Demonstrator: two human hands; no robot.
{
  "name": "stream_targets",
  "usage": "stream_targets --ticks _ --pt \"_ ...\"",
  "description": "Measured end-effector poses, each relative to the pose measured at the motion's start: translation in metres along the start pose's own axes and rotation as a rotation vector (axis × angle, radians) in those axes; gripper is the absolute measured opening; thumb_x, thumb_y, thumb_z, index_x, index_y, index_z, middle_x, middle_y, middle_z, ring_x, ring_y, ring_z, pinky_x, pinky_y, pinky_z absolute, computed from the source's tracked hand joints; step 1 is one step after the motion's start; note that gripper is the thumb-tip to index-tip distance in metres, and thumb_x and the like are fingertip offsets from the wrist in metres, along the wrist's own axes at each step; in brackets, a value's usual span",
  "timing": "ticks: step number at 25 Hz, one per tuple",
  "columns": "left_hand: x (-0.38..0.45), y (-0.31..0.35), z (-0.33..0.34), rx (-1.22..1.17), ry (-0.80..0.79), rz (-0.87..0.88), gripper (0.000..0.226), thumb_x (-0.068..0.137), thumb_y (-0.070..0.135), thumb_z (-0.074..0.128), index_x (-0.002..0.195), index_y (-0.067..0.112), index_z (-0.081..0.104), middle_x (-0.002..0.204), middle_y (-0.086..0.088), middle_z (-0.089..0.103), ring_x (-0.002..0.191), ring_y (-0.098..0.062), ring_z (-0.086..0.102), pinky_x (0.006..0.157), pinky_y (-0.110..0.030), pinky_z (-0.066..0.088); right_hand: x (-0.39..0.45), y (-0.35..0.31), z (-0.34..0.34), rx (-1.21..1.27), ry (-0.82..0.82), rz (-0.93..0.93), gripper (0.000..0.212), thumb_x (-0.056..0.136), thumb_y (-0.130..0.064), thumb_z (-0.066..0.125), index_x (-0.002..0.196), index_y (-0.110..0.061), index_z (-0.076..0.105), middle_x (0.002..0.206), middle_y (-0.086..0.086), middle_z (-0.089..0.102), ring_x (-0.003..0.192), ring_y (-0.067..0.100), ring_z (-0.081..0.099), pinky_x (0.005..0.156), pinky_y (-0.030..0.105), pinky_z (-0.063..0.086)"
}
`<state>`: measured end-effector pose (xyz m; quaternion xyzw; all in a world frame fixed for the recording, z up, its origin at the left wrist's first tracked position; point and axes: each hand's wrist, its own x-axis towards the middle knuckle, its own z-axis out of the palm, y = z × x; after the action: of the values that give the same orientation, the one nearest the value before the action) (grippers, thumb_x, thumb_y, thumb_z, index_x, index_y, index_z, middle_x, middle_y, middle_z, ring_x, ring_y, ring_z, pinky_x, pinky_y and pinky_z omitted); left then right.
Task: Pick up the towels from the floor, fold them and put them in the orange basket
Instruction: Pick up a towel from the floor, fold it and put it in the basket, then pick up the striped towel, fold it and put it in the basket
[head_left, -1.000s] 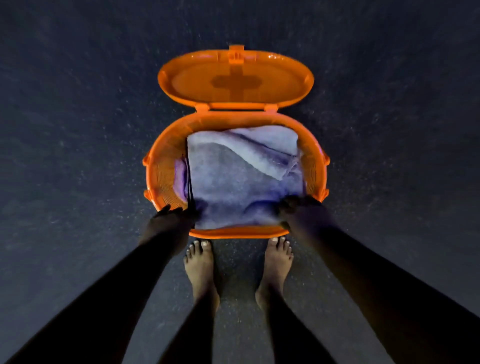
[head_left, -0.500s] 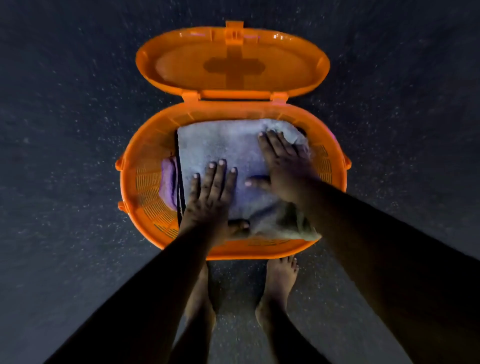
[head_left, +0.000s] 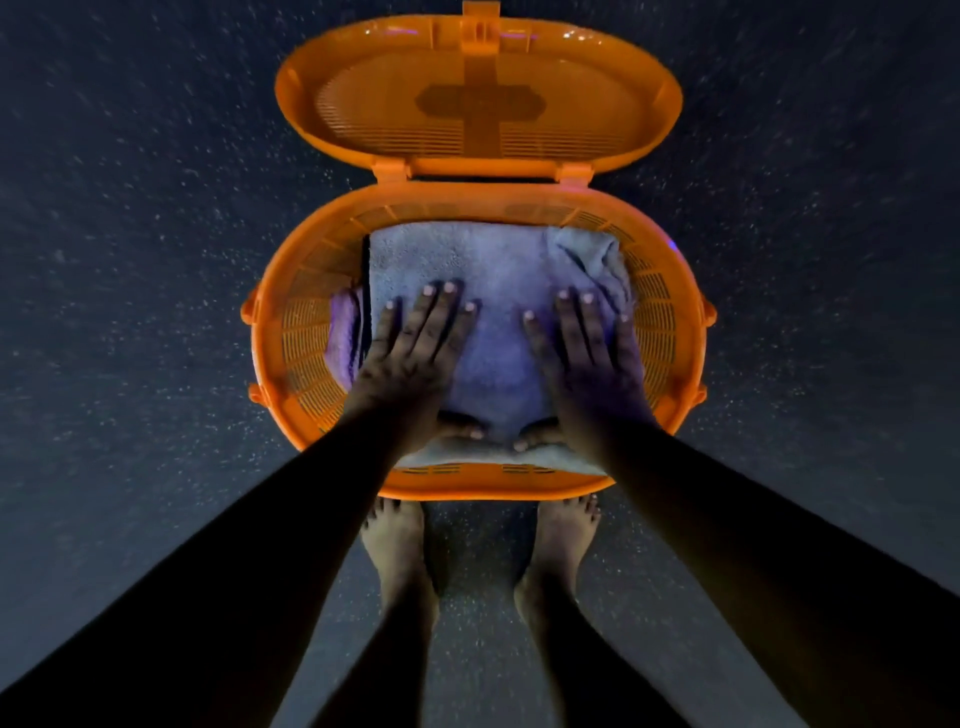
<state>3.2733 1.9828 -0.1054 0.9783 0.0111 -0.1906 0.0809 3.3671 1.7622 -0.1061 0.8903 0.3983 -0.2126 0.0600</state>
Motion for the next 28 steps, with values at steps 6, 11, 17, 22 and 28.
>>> stream_targets --ticks 6,11,17,22,28 --pt "0.012 -0.002 0.045 0.008 -0.037 -0.076 0.145 0.056 0.086 0.067 0.162 0.009 0.006 0.169 -0.019 0.004 0.156 -0.037 0.003 0.125 -0.057 0.002 0.042 0.009 0.051 -0.081 0.019 0.016 0.082 0.103 -0.030 0.051 0.161 -0.024 -0.007 0.169 0.020 0.002 0.154 0.046 0.010 0.118 0.069 0.014" --pt "0.011 -0.003 0.047 -0.012 -0.073 -0.068 0.147 0.052 0.090 0.064 0.163 0.011 0.009 0.169 -0.017 0.006 0.157 -0.036 0.005 0.124 -0.058 0.005 0.032 0.007 0.056 -0.058 -0.044 0.018 0.112 0.084 -0.068 0.057 0.161 -0.022 -0.009 0.168 0.022 -0.003 0.154 0.046 0.004 0.118 0.070 0.009" --pt "0.014 -0.018 0.023 -0.018 -0.116 -0.046 0.155 0.043 0.090 0.068 0.163 0.014 0.004 0.170 -0.015 0.005 0.157 -0.034 0.006 0.124 -0.057 0.006 0.022 0.009 0.033 0.024 -0.047 0.022 0.126 0.071 -0.087 0.057 0.163 -0.022 0.001 0.169 0.022 0.002 0.155 0.043 0.005 0.122 0.064 0.005" --pt "0.025 -0.022 0.061 -0.036 -0.158 -0.015 0.152 0.043 0.095 0.049 0.163 0.015 0.000 0.170 -0.015 0.000 0.157 -0.035 0.001 0.124 -0.059 0.004 0.038 0.004 0.065 0.048 -0.155 0.070 0.145 0.051 -0.098 0.044 0.160 -0.024 -0.014 0.168 0.021 -0.009 0.155 0.043 -0.004 0.122 0.064 0.004" --pt "0.016 -0.003 -0.010 -0.181 -0.347 -0.128 0.132 0.068 0.083 0.061 0.163 0.019 -0.005 0.171 -0.009 -0.008 0.157 -0.030 -0.001 0.126 -0.053 0.006 0.017 -0.008 0.002 0.205 -0.334 0.148 0.115 0.081 -0.080 0.052 0.162 -0.023 -0.005 0.170 0.015 -0.005 0.156 0.039 0.002 0.124 0.058 0.006"
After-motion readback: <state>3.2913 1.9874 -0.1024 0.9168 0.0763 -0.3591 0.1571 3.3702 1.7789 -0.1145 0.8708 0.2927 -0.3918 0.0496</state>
